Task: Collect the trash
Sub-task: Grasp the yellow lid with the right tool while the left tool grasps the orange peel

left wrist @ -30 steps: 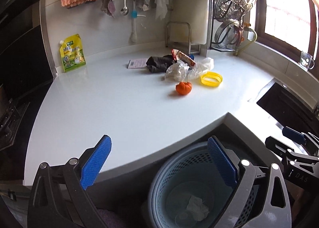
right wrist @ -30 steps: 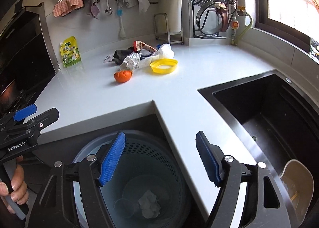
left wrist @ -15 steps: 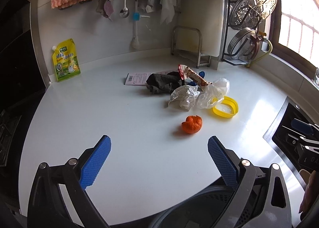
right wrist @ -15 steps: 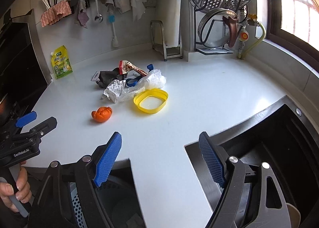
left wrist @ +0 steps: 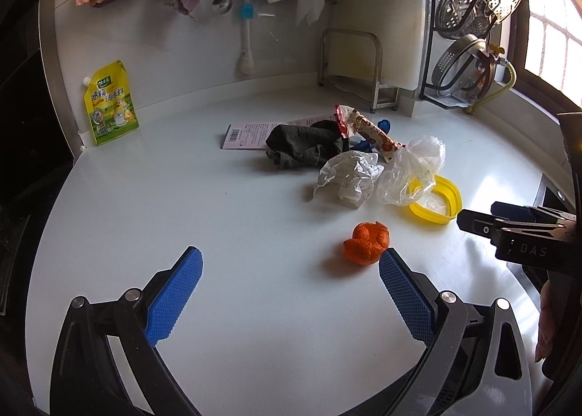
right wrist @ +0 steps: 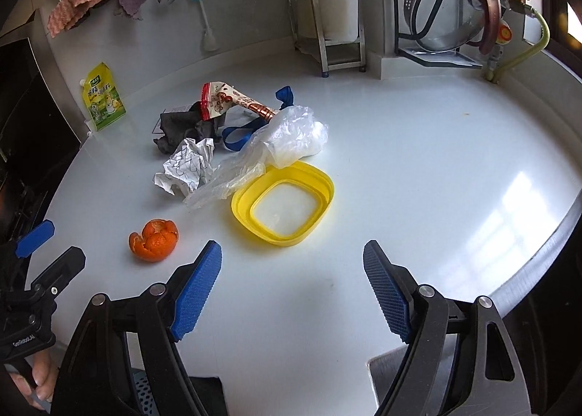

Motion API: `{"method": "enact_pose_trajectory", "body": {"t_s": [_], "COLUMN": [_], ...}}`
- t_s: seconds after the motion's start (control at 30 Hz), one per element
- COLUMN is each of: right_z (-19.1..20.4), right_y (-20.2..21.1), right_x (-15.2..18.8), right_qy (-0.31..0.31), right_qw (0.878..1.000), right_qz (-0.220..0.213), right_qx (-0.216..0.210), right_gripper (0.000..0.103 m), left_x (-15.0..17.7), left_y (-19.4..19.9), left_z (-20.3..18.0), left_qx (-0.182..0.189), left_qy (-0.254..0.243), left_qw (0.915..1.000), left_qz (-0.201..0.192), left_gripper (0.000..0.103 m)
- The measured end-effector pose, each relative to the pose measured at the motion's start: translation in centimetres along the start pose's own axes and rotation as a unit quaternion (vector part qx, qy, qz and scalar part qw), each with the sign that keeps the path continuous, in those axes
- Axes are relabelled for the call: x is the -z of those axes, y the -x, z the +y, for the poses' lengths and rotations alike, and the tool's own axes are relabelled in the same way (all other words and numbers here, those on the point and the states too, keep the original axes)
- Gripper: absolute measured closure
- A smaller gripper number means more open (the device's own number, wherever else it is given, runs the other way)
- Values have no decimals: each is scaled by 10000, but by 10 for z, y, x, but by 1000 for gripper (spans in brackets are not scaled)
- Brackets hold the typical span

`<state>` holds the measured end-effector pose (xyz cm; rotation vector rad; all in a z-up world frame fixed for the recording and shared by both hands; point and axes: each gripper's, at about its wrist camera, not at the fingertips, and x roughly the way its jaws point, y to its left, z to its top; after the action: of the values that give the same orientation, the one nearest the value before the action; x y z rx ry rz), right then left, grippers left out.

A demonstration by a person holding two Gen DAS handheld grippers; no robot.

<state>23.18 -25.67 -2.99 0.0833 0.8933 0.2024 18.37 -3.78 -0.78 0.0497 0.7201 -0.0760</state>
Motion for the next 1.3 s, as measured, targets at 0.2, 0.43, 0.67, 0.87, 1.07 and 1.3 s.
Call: {"method": "enact_pose_trajectory", "body": {"t_s": [0.2,0.43,0.67,0.87,1.07,1.3], "right_z": [1,9,15,21,26,23], "right_y": [-19,-33,-43,-52,-62,-62], "right_x": [-7,-10,-18,-25,-31,-33], "right_qy": [-11,26,-37,33,188,174], "right_qw": [9999,9995,9994,9991,9973,9974], "right_qz": [160,305,333,309,307,227], "right_qx": [-36,-55,29,294,633,656], "right_gripper": [26,26,23,23,22,31], "left_x": [-1,-2,-3,-3,-2,-3], "left_y": [-8,-12,-14,-15,-16,-19], "left_z": [-2,-2,4,5,4,-3], "left_qx": [63,102,89,67,52,63], "left_qy": [1,22,54,43,48,38], "left_qw": [10000,9999,9999,10000,9999,9999], "left_qz": [47,69,59,53,85,138], "left_gripper": [7,7,7,7,7,7]}}
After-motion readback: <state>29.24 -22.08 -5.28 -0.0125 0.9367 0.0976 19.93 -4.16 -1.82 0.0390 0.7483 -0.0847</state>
